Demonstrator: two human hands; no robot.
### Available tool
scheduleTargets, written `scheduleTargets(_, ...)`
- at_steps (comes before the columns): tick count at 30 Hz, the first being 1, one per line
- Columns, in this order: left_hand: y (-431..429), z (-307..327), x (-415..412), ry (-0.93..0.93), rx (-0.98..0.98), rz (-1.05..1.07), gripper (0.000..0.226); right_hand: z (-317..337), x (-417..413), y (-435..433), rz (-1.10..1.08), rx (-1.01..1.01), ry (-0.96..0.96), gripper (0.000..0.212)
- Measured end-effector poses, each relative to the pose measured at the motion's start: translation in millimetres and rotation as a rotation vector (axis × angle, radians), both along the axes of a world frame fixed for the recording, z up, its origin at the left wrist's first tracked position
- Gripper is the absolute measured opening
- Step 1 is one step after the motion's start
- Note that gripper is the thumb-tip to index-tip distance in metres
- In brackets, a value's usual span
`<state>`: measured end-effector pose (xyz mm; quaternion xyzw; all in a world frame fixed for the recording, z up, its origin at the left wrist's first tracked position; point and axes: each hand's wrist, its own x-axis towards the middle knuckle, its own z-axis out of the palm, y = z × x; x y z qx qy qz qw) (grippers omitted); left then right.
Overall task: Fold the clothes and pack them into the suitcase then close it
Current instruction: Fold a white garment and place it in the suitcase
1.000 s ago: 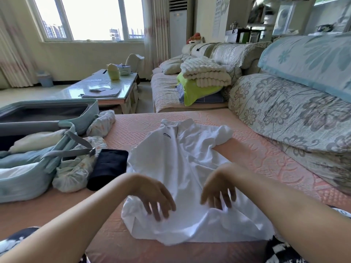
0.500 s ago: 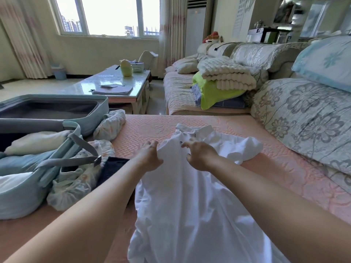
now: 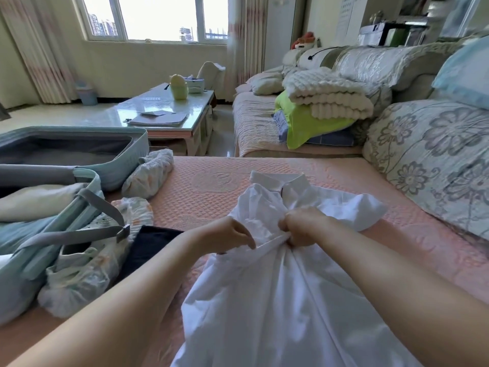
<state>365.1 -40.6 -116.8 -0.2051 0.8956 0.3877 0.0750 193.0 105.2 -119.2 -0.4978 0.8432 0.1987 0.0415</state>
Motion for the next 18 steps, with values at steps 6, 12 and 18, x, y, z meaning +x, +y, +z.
scheduleTargets(6,-7,-14,-14,0.062,-0.012,0.269,0.029,14,8,-12,-0.198,-0.346,-0.127,0.034)
scheduleTargets(12,-11,-17,-32,0.054,-0.445,0.097,0.043,8,10,-39,-0.317,-0.589,-0.376,0.035)
scheduleTargets(18,-1,-8,-61,0.2,-0.033,0.285,0.027,13,-8,-41,-0.405,-1.141,-0.866,0.016)
